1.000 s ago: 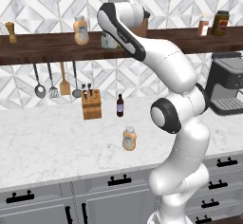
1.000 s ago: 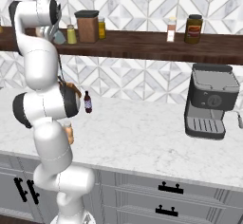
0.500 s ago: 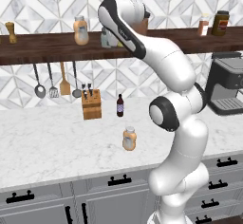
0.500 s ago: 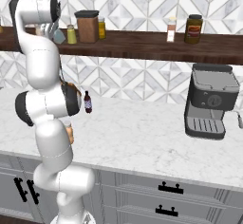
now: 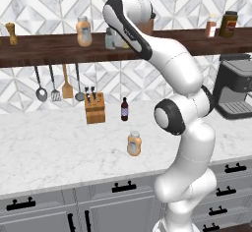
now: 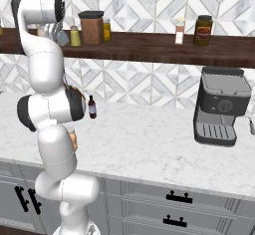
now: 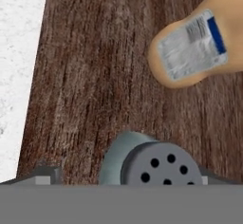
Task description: Put the shaker and condiment bottle from the counter next to their counterparts in the cabinet.
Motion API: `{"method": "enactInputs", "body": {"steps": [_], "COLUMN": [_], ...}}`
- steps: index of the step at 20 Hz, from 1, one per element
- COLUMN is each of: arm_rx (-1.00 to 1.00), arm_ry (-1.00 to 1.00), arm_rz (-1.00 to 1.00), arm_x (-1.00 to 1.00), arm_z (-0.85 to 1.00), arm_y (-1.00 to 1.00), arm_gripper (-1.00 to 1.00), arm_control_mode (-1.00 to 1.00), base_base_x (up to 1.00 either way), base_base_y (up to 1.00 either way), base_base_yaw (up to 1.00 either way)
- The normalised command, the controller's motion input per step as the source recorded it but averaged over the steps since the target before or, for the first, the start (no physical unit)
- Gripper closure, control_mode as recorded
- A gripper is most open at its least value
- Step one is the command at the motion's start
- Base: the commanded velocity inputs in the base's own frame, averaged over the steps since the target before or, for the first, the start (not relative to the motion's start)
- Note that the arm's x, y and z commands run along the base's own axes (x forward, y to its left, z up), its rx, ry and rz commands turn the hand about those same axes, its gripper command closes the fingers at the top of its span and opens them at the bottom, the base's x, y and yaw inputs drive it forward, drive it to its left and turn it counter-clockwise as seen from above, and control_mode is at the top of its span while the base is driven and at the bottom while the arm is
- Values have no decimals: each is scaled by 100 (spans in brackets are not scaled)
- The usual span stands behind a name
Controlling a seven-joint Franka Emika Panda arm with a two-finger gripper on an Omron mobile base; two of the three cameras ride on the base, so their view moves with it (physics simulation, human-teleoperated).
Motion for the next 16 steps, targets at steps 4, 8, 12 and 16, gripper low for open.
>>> {"method": "enactInputs", "body": {"steps": [4, 8, 12, 16], "arm_rx": [0, 0, 0, 0], "arm_ry": [-1, -4, -6, -7], "arm_rz": [0, 0, 0, 0], "arm_x": [7, 4, 0, 0], "arm_z": [0, 0, 0, 2], "arm_y": [-41, -41, -3, 0], "arm_gripper": [-100, -100, -100, -100], "arm_control_mode": [-100, -100, -100, -100], "base_base_x": [0, 0, 0, 0], "base_base_y": [0, 0, 0, 0], "base_base_yaw": [0, 0, 0, 0]}}
